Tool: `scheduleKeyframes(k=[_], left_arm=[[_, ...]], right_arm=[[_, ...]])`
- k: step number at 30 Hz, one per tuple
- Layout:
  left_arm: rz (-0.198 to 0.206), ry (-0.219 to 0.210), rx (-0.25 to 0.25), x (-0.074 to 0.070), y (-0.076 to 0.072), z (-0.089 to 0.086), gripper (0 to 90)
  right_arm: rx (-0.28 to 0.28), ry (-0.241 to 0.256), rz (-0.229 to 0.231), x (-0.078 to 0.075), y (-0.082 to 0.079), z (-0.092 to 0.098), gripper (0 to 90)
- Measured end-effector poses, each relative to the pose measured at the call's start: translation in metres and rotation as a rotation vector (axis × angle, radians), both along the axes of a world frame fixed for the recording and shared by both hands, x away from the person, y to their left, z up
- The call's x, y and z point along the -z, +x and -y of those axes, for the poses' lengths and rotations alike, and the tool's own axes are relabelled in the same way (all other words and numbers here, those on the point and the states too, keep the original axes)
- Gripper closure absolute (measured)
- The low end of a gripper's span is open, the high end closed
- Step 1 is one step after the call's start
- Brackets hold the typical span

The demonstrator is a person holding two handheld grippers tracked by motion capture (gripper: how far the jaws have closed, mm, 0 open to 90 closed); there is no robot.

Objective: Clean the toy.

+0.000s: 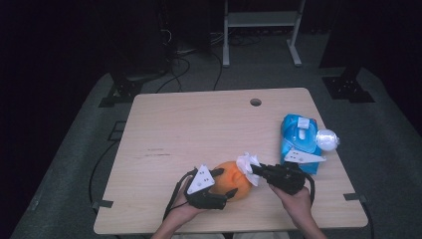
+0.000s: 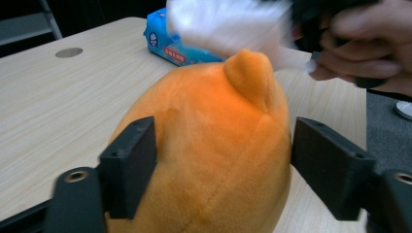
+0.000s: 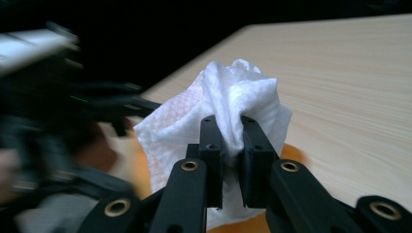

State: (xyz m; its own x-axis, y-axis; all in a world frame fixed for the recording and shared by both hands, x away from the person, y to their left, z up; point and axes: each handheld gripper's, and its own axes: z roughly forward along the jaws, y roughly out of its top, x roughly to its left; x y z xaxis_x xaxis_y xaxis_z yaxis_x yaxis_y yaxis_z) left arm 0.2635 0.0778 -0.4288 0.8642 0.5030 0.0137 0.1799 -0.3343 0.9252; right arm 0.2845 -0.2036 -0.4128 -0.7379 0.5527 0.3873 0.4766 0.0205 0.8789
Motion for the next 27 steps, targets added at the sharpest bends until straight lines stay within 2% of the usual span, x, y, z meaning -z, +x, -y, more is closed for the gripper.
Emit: scheduleKeyframes(k=[1,3,4,7,10,12,14,15,17,19,20,21,23,24,26,27], left_arm=[[0.007,0.011,0.002,0.0,0.0,0.001,21.9],[0.01,0.007,0.007,-0.001,0.0,0.001,19.8],[0.013,0.01,0.005,-0.002,0.0,0.0,18.3],[0.019,0.022,-0.022,0.0,0.004,-0.006,12.2],[-0.035,0.038,-0.011,0.011,0.012,-0.008,8.0],[-0.031,0.038,-0.016,0.013,0.011,-0.006,10.3],[-0.005,0.046,-0.039,0.007,0.008,-0.006,27.1],[0.023,0.051,-0.053,0.003,0.007,-0.007,33.9],[0.086,0.057,-0.096,-0.002,0.003,-0.005,38.5],[0.134,0.105,-0.123,-0.004,0.0,-0.003,38.8],[0.136,0.128,-0.118,-0.003,-0.001,-0.001,38.4],[0.124,0.127,-0.099,-0.002,-0.002,0.0,37.8],[0.109,0.141,-0.066,0.0,-0.005,0.004,35.5],[0.093,0.143,-0.041,0.0,-0.006,0.004,34.4],[0.055,0.117,0.0,-0.004,-0.007,0.001,32.9],[0.039,0.085,0.012,-0.006,-0.006,-0.002,32.7]], right_arm=[[-0.028,0.019,-0.001,-0.002,-0.001,-0.002,80.8],[-0.062,-0.026,0.006,0.0,-0.004,-0.01,80.7],[-0.067,-0.057,0.006,0.002,-0.003,-0.013,80.7],[-0.055,-0.072,-0.012,0.005,0.0,-0.01,80.7],[-0.058,-0.052,-0.024,0.002,0.0,-0.007,80.7],[-0.073,-0.069,-0.004,0.0,-0.004,-0.012,80.6],[-0.072,-0.069,0.012,-0.003,-0.006,-0.015,80.6],[-0.066,-0.053,0.018,-0.005,-0.006,-0.015,80.7],[-0.063,-0.02,0.028,-0.008,-0.006,-0.013,80.7],[-0.06,-0.012,0.047,-0.011,-0.007,-0.014,80.7],[-0.062,-0.02,0.055,-0.011,-0.008,-0.015,80.7],[-0.056,-0.033,0.065,-0.011,-0.008,-0.017,80.7],[-0.054,-0.05,0.052,-0.006,-0.006,-0.019,80.7],[-0.045,-0.077,0.049,-0.004,-0.004,-0.019,80.7],[-0.031,-0.124,0.029,0.002,-0.001,-0.018,80.7],[-0.029,-0.128,0.015,0.004,0.0,-0.016,80.7]])
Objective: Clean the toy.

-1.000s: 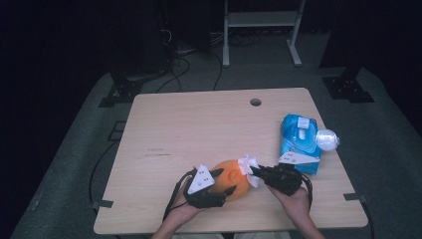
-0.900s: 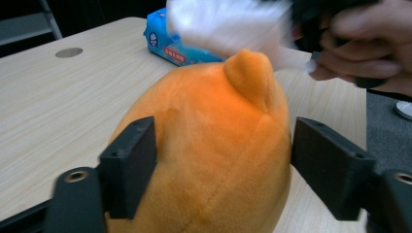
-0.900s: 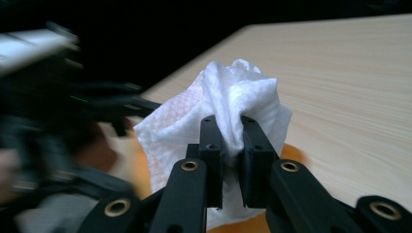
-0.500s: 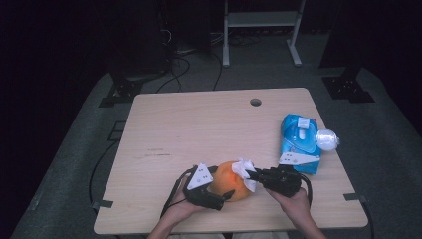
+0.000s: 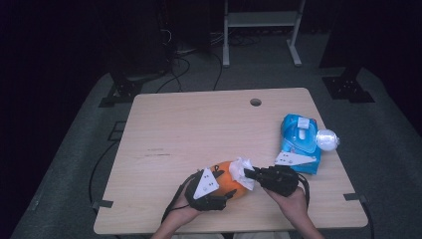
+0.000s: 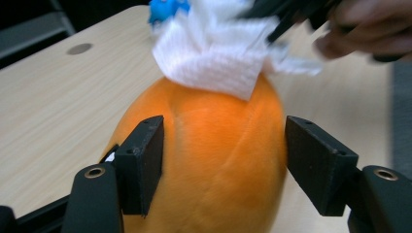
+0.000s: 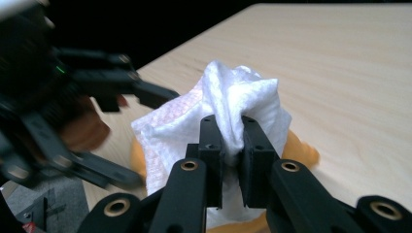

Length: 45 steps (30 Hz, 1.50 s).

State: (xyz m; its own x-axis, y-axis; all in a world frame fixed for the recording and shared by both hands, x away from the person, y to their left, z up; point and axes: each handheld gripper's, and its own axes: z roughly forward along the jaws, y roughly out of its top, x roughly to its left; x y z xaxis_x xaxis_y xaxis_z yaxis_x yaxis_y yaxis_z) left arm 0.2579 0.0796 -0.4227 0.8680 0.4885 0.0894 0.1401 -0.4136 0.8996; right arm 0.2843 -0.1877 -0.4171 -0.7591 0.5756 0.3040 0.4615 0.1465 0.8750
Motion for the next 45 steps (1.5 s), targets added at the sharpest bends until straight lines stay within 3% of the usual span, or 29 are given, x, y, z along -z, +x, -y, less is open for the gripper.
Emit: scheduleKeyframes(k=[2,3,5,7,13,15,16,18,20,23,25,30,32,35,37,39,42,45], left_arm=[[-0.032,-0.075,-0.005,-0.005,0.003,-0.007,31.8],[-0.025,-0.084,-0.031,-0.007,0.005,-0.01,29.4],[-0.032,-0.069,-0.072,-0.005,0.008,-0.011,28.1],[-0.061,-0.052,-0.075,0.002,0.01,-0.01,28.8],[-0.051,0.007,0.059,0.001,-0.001,-0.001,32.9],[-0.046,-0.011,0.071,-0.002,-0.001,-0.002,32.2],[-0.051,-0.031,0.063,-0.003,0.001,-0.004,29.9],[-0.049,-0.015,-0.012,-0.003,0.006,-0.007,20.3],[-0.084,-0.015,-0.038,0.002,0.011,-0.009,15.5],[-0.134,-0.004,0.002,0.012,0.012,-0.007,14.3],[-0.145,0.006,0.032,0.011,0.012,-0.007,14.5],[-0.167,-0.004,0.01,0.014,0.018,-0.012,8.9],[-0.147,0.014,0.0,0.017,0.015,-0.008,13.5],[-0.018,0.056,-0.028,0.009,0.007,0.001,31.3],[0.049,0.045,-0.068,0.006,0.004,0.006,34.7],[0.094,0.065,-0.097,0.006,0.003,0.009,34.0],[0.042,0.044,-0.056,0.009,0.003,0.007,29.9],[-0.022,0.002,-0.03,0.007,0.007,-0.004,24.2]], right_arm=[[-0.011,-0.035,-0.014,0.002,-0.001,0.002,80.7],[-0.025,-0.046,-0.019,0.002,-0.002,0.002,80.7],[-0.052,-0.033,-0.031,0.001,-0.004,0.004,80.7],[-0.087,-0.015,-0.032,-0.001,-0.005,0.003,80.6],[-0.03,-0.038,-0.043,0.005,0.004,0.006,80.5],[-0.028,-0.043,-0.055,0.01,0.007,0.008,80.4],[-0.031,-0.04,-0.061,0.011,0.008,0.01,80.3],[-0.04,-0.045,-0.06,0.01,0.007,0.01,80.4],[-0.08,-0.026,-0.056,0.008,0.004,0.009,80.3],[-0.159,-0.033,-0.014,0.003,-0.002,0.001,80.3],[-0.182,-0.048,-0.014,0.003,-0.002,-0.002,80.4],[-0.214,-0.03,-0.032,0.005,0.001,0.0,80.0],[-0.211,-0.041,-0.026,0.005,0.0,-0.002,79.5],[-0.19,-0.026,-0.022,0.004,0.001,-0.001,79.5],[-0.172,-0.023,0.002,0.001,0.0,-0.003,79.5],[-0.174,-0.019,0.013,0.0,-0.001,-0.005,79.5],[-0.145,-0.082,0.032,0.005,-0.001,-0.01,80.4],[-0.1,-0.097,0.027,0.01,0.002,-0.004,80.5]])
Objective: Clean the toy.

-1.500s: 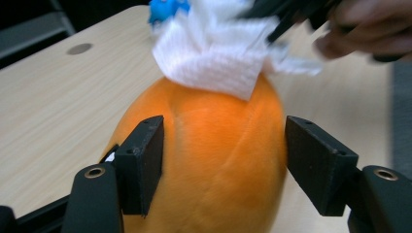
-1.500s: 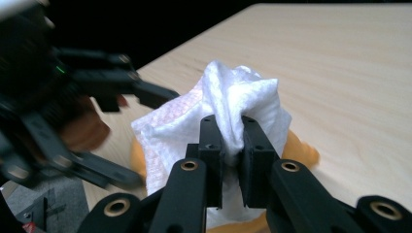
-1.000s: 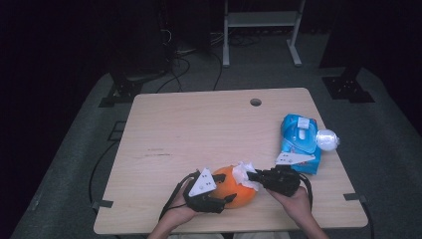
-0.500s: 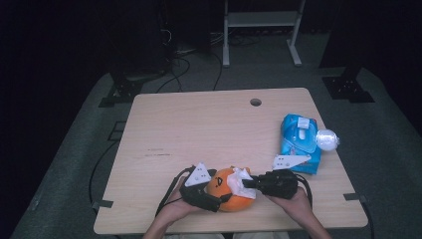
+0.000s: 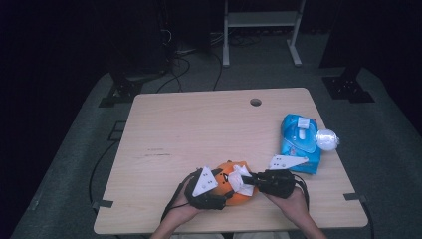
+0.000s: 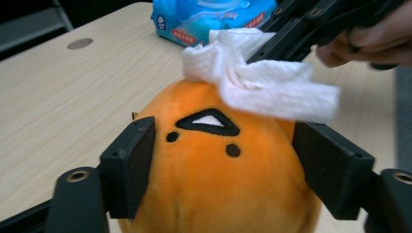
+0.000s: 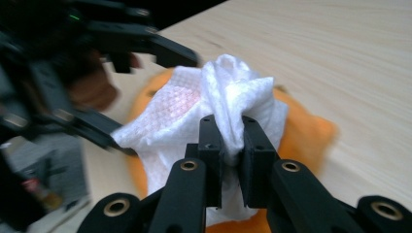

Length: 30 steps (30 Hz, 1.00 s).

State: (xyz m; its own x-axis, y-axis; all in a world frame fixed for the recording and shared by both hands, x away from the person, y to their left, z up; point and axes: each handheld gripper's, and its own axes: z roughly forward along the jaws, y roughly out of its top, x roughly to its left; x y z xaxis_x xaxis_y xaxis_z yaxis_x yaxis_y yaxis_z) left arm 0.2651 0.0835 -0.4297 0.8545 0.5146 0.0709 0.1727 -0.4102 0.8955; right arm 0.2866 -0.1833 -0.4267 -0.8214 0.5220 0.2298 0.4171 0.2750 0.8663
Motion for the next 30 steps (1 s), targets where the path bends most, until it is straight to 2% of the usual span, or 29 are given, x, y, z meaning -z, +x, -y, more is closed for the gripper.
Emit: scheduleKeyframes(k=[2,3,5,7,10,11,14,17,19,22,24,25,26,28,30], left_arm=[[-0.015,-0.001,-0.014,0.003,0.002,-0.003,24.4],[-0.016,0.001,-0.02,0.005,0.002,-0.002,25.8],[-0.005,0.027,-0.014,0.008,0.0,0.003,27.0],[-0.003,0.038,-0.014,0.008,0.0,0.004,26.9],[-0.004,0.029,0.008,0.008,-0.002,0.003,25.6],[-0.008,0.023,0.018,0.007,-0.002,0.001,24.3],[-0.028,-0.003,0.006,0.001,0.001,-0.008,22.1],[-0.061,-0.012,-0.006,0.004,0.003,-0.009,21.4],[-0.05,0.001,0.0,0.005,0.002,-0.003,23.5],[-0.014,0.014,0.05,0.006,-0.007,0.011,24.4],[0.008,0.047,0.058,0.004,-0.01,0.015,23.4],[0.006,0.036,0.06,0.003,-0.01,0.012,22.6],[-0.001,0.017,0.063,0.002,-0.009,0.007,22.6],[-0.011,-0.02,0.037,-0.003,-0.005,-0.003,21.6],[-0.019,-0.024,-0.023,-0.005,0.0,-0.009,15.7]], right_arm=[[0.06,-0.025,0.01,0.0,0.001,0.006,80.4],[0.078,-0.028,-0.002,0.001,0.003,0.009,80.4],[0.087,-0.022,-0.02,0.004,0.004,0.011,80.5],[0.067,-0.022,-0.009,0.003,-0.002,0.006,80.5],[-0.015,-0.015,0.033,-0.004,-0.011,-0.006,80.4],[-0.019,-0.034,0.048,-0.005,-0.012,-0.009,80.4],[0.005,-0.019,0.019,-0.001,-0.007,-0.003,80.3],[0.044,-0.044,0.014,0.0,-0.004,0.005,80.2],[0.053,-0.05,0.026,-0.003,-0.006,0.002,80.2],[-0.01,-0.039,0.067,-0.011,-0.015,-0.014,80.2],[-0.029,-0.063,0.106,-0.015,-0.019,-0.027,80.3],[-0.025,-0.075,0.113,-0.015,-0.019,-0.029,80.3],[-0.017,-0.064,0.095,-0.015,-0.017,-0.027,80.5],[0.006,-0.063,0.076,-0.01,-0.013,-0.02,80.7],[0.039,-0.069,0.074,-0.009,-0.011,-0.014,80.8]])
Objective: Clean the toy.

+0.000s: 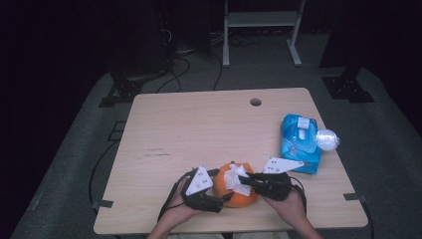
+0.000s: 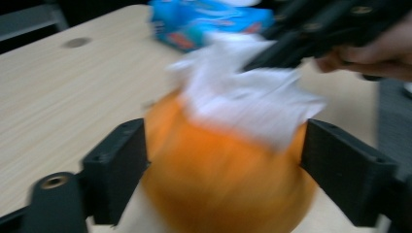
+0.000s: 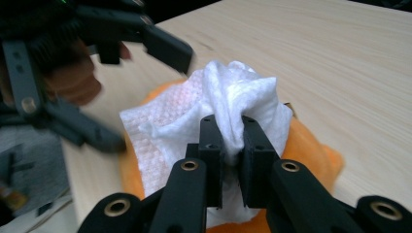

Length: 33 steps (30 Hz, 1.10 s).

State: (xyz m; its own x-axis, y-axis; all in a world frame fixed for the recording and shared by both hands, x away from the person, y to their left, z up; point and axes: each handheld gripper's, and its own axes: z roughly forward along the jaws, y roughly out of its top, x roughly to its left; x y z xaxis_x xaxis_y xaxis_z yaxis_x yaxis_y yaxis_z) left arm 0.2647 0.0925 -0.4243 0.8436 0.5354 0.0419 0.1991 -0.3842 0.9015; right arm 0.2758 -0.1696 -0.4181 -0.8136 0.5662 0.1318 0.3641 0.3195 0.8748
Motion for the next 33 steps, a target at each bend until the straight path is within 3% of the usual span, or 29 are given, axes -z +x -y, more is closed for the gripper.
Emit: scheduleKeyframes(k=[2,3,4,8,10,14,16,18,19,22,24,26,28,30,33], left_arm=[[-0.051,-0.016,-0.016,0.004,0.005,-0.002,15.0],[-0.051,-0.016,-0.016,0.004,0.005,-0.002,17.8],[-0.057,0.008,0.032,0.009,0.003,0.003,23.1],[-0.014,0.058,0.091,0.011,-0.007,0.013,29.1],[-0.008,0.08,0.091,0.011,-0.009,0.013,31.0],[-0.015,0.084,0.112,0.012,-0.01,0.008,31.5],[-0.027,0.057,0.112,0.009,-0.008,0.007,27.3],[-0.038,0.015,0.078,0.004,-0.005,0.008,21.9],[-0.047,0.006,0.063,0.004,-0.004,0.01,21.1],[-0.035,0.05,0.075,0.009,-0.006,0.014,24.1],[-0.008,0.097,0.096,0.01,-0.008,0.013,28.4],[0.009,0.158,0.142,0.009,-0.01,0.011,29.6],[0.014,0.156,0.151,0.01,-0.01,0.009,29.2],[-0.001,0.127,0.139,0.009,-0.008,0.008,25.3],[0.015,0.099,0.108,0.005,-0.009,0.013,16.9]], right_arm=[[0.016,0.006,-0.008,-0.001,0.001,0.004,80.8],[0.015,0.004,-0.005,-0.003,0.0,0.003,80.8],[0.007,-0.003,0.004,-0.004,-0.002,0.0,80.8],[-0.073,0.002,0.026,-0.008,-0.014,-0.021,80.8],[-0.085,-0.026,0.052,-0.01,-0.015,-0.029,80.8],[0.003,-0.028,0.018,-0.006,0.0,-0.014,80.9],[0.07,-0.029,-0.013,-0.001,0.008,0.0,80.9],[0.096,-0.032,-0.028,0.001,0.011,0.007,80.9],[0.096,-0.029,-0.032,0.0,0.01,0.007,81.0],[0.046,-0.01,-0.031,-0.004,0.003,-0.002,80.9],[0.023,-0.019,-0.02,-0.006,0.001,-0.007,81.0],[0.035,-0.033,-0.017,-0.004,0.003,-0.005,81.1],[0.076,-0.056,-0.026,-0.001,0.009,0.0,81.1],[0.105,-0.042,-0.061,0.003,0.013,0.005,81.1],[0.111,-0.057,-0.05,-0.001,0.01,0.0,81.0]])
